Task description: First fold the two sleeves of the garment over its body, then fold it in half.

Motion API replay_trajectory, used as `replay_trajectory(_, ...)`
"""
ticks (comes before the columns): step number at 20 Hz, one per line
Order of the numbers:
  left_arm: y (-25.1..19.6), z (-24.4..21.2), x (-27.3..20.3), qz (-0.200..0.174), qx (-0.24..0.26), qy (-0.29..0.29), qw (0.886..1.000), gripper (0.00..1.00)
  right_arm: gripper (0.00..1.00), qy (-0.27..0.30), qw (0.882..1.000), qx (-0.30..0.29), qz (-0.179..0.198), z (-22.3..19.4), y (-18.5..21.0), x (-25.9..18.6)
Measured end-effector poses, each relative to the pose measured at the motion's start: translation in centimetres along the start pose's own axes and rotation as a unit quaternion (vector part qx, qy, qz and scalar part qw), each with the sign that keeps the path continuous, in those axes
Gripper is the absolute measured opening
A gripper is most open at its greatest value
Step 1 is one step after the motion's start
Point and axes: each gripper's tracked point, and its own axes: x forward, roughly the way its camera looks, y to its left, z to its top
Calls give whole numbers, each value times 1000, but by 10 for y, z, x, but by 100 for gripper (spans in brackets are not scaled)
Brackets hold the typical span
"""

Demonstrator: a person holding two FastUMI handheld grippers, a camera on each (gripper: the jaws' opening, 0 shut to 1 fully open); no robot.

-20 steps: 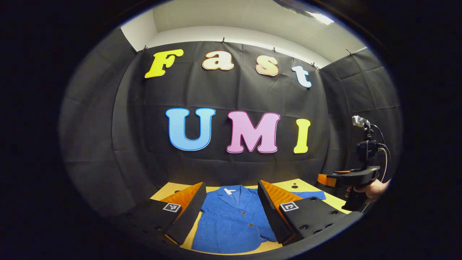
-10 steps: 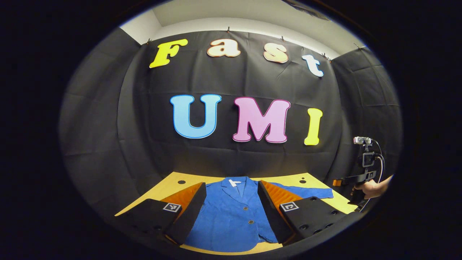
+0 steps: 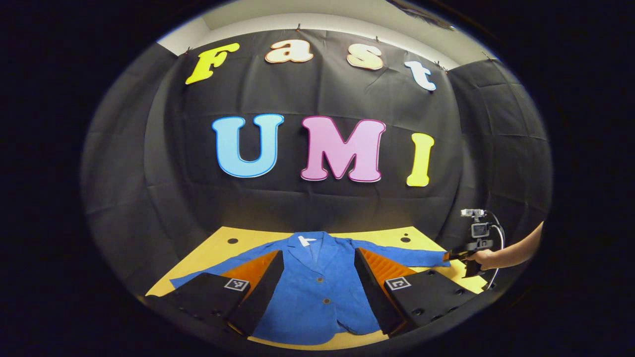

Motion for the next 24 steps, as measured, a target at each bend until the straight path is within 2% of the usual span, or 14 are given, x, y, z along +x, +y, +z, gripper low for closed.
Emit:
replay_trajectory(4, -15, -4, 5, -16, 0, 10, 1000, 82, 98, 38, 999, 37, 3, -10, -2, 19)
replay_trajectory(6, -12, -2, 5, -8, 6, 9, 1000, 82, 99, 62, 997, 43, 7, -17, 4, 28)
replay_trajectory(7, -10, 2, 4, -4, 8, 0, 1000, 82, 99, 54, 998, 40, 2, -13, 1, 31)
replay_trajectory(8, -12, 5, 5, -7, 9, -3, 1000, 80, 92, 51, 998, 38, 3, -15, 4, 32)
replay_trajectory(9, -12, 3, 6, -7, 10, -2, 1000, 82, 100, 53, 998, 33, 2, -15, 5, 30)
replay_trajectory(11, -9, 3, 7, -3, 8, -2, 1000, 82, 91, 50, 998, 29, 5, -10, 13, 33)
replay_trajectory(15, -10, -5, 7, -2, -3, 6, 1000, 82, 12, 50, 998, 30, 34, -11, 30, 34)
replay_trajectory(18, -9, -14, 7, -1, -11, 17, 1000, 82, 6, 41, 998, 26, 48, -11, 33, 31)
replay_trajectory(19, -8, -18, 7, -1, -14, 21, 1000, 82, 5, 10, 999, 16, 49, 2, 36, 27)
replay_trajectory(21, -6, -20, 5, 1, -19, 24, 1000, 82, 5, -31, 996, 23, 82, 23, 66, 12)
replay_trajectory(24, 3, -22, 4, 8, -26, 20, 999, 82, 5, -40, 992, 11, 120, 45, 104, -16)
